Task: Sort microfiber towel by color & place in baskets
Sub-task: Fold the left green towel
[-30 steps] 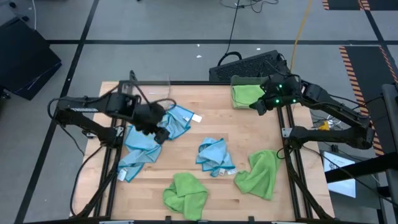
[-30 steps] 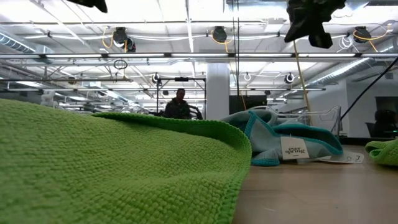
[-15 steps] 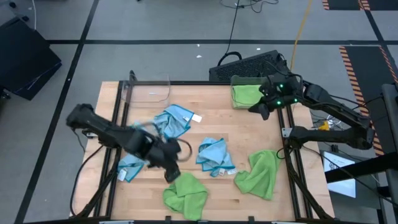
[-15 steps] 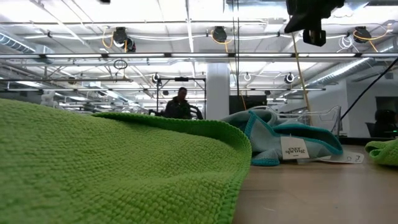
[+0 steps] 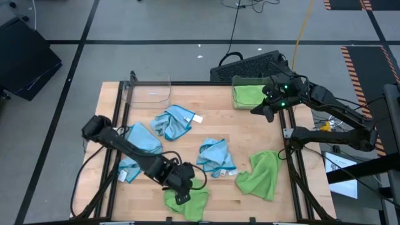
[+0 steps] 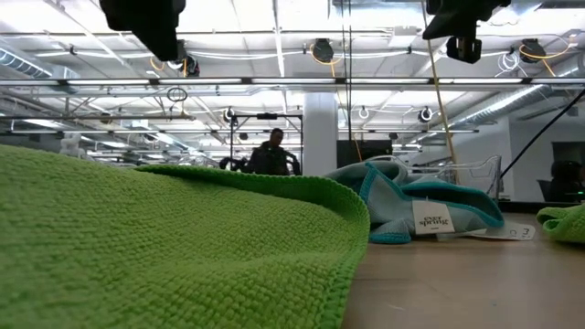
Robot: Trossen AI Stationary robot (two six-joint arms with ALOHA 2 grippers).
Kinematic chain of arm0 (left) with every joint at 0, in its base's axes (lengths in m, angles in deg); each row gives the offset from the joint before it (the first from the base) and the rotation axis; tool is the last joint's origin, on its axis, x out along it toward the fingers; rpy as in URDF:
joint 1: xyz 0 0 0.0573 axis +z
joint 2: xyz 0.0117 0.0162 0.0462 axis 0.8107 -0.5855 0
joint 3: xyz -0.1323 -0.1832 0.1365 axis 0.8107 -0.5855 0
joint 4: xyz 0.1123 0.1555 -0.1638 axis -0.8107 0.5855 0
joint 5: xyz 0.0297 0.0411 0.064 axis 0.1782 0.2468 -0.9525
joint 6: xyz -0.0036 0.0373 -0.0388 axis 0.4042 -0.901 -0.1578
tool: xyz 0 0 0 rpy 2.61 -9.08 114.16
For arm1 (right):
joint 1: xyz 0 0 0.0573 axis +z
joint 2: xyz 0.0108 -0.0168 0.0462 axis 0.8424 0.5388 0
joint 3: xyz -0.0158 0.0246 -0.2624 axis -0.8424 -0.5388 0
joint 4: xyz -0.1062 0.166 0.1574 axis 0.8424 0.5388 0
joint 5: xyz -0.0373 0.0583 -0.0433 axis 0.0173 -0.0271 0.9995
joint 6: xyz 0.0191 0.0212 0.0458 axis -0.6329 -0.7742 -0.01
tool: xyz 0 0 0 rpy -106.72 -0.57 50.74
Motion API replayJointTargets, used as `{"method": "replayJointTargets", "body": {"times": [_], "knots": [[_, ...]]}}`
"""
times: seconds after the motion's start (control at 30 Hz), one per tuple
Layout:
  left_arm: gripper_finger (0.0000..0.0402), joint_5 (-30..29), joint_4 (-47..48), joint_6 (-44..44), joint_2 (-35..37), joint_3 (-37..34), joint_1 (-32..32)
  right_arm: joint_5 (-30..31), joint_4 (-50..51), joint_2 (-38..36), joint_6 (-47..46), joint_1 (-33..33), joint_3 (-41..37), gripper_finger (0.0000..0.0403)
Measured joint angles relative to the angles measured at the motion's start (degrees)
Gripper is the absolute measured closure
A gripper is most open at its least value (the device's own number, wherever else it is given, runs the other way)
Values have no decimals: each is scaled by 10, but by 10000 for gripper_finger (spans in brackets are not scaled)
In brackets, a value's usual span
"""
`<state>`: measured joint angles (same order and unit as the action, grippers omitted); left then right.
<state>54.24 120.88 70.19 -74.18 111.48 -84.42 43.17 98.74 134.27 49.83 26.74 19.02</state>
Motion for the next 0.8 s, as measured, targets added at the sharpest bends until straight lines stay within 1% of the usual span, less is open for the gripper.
{"method": "replayJointTargets", "body": {"times": [0.1, 0.2, 0.3, 0.37, 0.47, 0.6, 0.67, 0.8], "knots": [[120, -6, 4, 7, -1, 0, -11, 0, 1, 0, 6, 0, 0, 403], [91, -30, 9, 21, -1, 0, -19, 0, 1, 0, 16, 0, 0, 403], [62, -33, 28, 31, -1, 0, -21, 0, 1, 0, 21, 0, 0, 403], [53, -33, 38, 32, -4, 0, -19, 0, 1, 0, 29, 0, 0, 403], [58, -32, 35, 27, -7, 0, -16, 0, 1, 0, 34, 0, 0, 403], [80, -29, 28, 29, -6, 0, -16, -1, 2, 0, 36, 0, 0, 403], [91, -27, 20, 29, -6, -9, -22, -1, 7, 0, 36, 0, 0, 403], [102, -4, -19, 39, -6, -41, -37, -1, 23, 0, 46, 0, 0, 403]]}}
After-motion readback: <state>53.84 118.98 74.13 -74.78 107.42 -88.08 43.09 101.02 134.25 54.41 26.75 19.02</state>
